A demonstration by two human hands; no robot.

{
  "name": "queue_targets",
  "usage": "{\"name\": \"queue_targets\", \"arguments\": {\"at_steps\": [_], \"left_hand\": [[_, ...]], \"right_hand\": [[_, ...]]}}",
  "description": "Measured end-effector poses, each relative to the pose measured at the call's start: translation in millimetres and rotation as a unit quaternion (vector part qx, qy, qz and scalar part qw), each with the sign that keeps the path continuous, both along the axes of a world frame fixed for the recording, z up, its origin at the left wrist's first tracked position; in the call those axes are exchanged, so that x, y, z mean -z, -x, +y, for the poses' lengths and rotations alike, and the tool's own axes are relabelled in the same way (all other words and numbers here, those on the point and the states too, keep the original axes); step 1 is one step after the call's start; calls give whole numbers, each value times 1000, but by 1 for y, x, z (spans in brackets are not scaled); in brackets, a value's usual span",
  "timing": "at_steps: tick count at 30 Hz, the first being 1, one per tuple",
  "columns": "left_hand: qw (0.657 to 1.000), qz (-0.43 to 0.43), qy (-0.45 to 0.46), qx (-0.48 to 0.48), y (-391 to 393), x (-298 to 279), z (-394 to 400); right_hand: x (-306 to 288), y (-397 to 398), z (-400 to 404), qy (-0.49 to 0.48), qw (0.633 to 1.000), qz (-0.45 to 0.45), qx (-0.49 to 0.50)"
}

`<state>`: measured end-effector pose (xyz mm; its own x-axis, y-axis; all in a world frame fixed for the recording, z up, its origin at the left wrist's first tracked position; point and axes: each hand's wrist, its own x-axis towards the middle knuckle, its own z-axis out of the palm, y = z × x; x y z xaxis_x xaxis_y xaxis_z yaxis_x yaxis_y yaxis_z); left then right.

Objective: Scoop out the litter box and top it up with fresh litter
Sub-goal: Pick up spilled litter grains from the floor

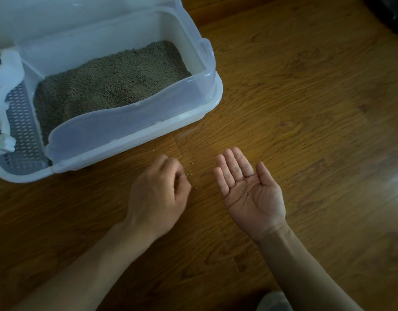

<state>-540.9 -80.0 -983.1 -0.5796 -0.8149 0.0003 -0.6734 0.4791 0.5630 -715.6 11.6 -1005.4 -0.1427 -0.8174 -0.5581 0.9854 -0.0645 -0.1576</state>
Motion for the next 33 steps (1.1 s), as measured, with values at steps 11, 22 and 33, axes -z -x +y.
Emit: {"name": "queue_targets", "arguments": {"at_steps": [11, 22, 33], "left_hand": [[982, 152, 64, 88, 28, -23, 43], [1000, 18, -15, 19, 4, 13, 10], [995, -57, 11, 86, 15, 31, 12]], "right_hand": [[-1, -17, -11, 8, 999, -19, -50], [-3, 16, -1, 34, 999, 8, -32], [3, 16, 1, 19, 999, -17, -19]]}}
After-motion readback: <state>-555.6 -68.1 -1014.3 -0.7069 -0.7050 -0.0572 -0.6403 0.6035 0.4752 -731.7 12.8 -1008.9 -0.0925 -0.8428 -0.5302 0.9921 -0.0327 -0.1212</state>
